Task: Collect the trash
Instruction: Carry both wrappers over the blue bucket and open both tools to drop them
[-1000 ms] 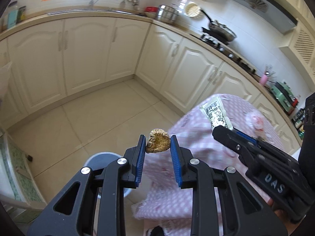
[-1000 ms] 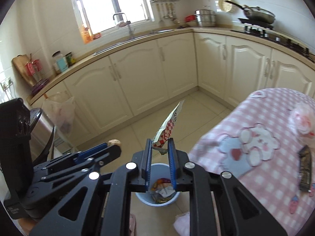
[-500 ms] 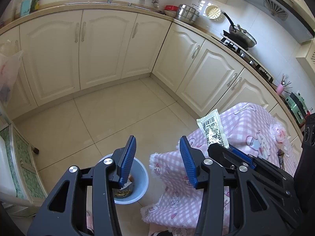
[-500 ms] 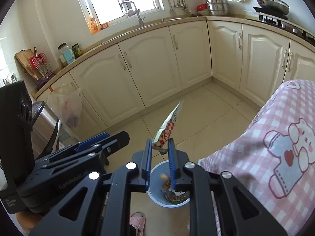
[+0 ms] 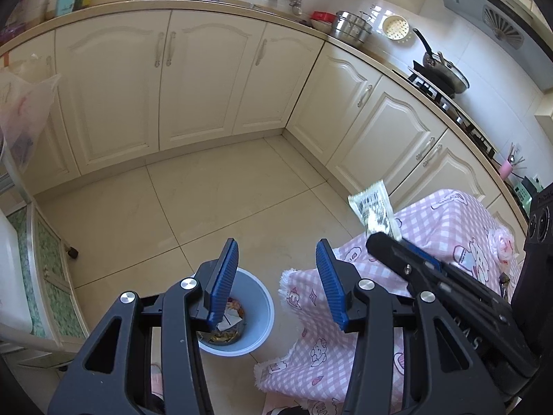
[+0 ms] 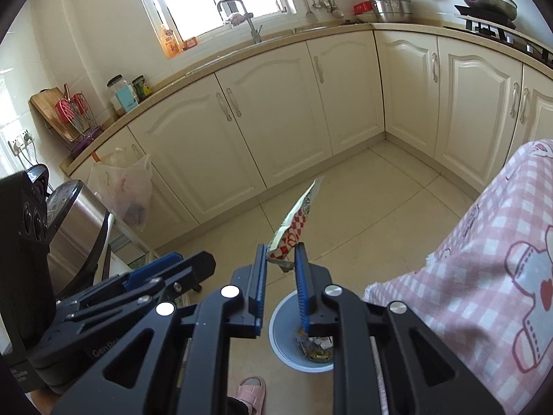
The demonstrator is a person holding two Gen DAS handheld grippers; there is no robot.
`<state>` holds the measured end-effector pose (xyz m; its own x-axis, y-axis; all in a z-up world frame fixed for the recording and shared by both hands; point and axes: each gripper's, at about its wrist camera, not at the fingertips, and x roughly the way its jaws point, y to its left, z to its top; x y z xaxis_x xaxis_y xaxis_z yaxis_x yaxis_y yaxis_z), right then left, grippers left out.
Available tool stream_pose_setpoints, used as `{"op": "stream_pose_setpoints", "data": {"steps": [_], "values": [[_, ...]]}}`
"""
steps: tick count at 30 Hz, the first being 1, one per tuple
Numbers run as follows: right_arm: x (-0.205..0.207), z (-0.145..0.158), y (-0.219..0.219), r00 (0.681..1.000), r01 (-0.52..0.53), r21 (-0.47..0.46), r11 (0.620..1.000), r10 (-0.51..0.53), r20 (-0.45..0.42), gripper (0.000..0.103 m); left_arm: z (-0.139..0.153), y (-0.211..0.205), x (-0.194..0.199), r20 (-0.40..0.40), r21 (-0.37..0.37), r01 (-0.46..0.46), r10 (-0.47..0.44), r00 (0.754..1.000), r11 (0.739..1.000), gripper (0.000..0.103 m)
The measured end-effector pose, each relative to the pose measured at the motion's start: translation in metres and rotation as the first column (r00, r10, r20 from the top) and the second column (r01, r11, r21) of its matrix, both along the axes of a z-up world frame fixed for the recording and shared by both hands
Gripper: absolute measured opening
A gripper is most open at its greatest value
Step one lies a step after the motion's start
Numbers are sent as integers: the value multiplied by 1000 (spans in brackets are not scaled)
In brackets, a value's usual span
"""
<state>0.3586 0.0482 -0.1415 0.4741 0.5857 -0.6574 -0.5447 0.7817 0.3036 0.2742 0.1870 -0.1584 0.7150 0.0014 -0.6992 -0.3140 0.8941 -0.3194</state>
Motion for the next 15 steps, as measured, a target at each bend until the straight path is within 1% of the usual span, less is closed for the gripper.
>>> {"op": "stream_pose_setpoints", "data": {"steps": [2, 4, 6, 11, 15], "values": [[1, 4, 5, 1000, -3, 14, 1000, 2, 26, 18, 1, 1, -1, -1, 3, -11, 11, 1000, 1000, 45], [3, 5, 7, 999, 9, 12, 1000, -9, 40, 25, 1, 2, -2, -1, 5, -23, 23, 1000, 1000, 45], [4, 5, 6, 999, 15, 18, 1000, -15, 38, 28, 3, 3, -4, 2, 3, -22, 22, 1000, 1000, 45], [-4, 13, -5, 998, 38, 29, 999, -39, 54, 28, 15, -11, -7, 20, 11, 2, -2, 1000, 1000, 45], [-12, 29, -33, 992, 90, 33, 995, -93, 83, 28, 30, -29, -9, 50, 15, 42, -42, 998, 999, 45]]}}
